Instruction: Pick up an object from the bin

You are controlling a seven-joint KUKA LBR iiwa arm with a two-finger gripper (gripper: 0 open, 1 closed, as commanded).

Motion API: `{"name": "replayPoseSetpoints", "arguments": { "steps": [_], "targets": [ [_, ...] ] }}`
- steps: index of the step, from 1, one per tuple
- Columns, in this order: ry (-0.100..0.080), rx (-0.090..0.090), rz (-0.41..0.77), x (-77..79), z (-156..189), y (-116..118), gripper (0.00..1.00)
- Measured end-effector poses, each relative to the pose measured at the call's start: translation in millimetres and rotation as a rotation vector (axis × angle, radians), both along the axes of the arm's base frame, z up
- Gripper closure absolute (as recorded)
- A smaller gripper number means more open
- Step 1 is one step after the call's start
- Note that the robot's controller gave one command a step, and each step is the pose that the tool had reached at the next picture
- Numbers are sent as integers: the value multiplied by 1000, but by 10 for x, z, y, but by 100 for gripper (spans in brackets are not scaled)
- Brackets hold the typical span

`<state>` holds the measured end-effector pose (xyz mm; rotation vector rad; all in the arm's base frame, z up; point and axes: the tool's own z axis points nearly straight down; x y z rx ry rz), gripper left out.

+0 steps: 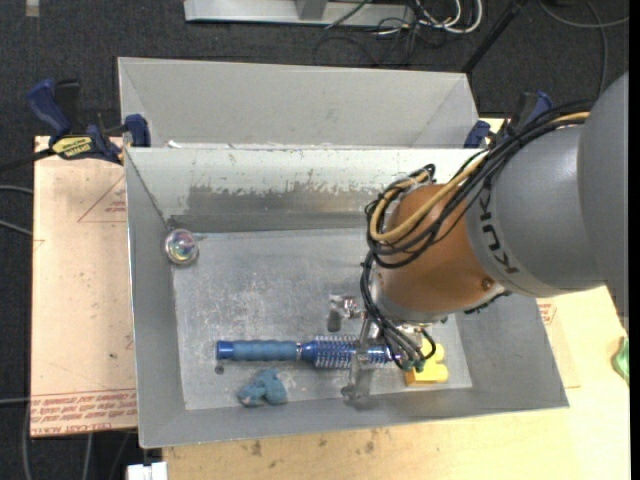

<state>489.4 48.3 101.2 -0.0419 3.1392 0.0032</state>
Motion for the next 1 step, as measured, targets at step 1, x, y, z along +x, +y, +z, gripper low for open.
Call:
{"name": "replayPoseSetpoints", "arguments": {
  "steps": [1],
  "targets": [
    [3, -1, -63, -81, 21, -7, 0]
  ]
}}
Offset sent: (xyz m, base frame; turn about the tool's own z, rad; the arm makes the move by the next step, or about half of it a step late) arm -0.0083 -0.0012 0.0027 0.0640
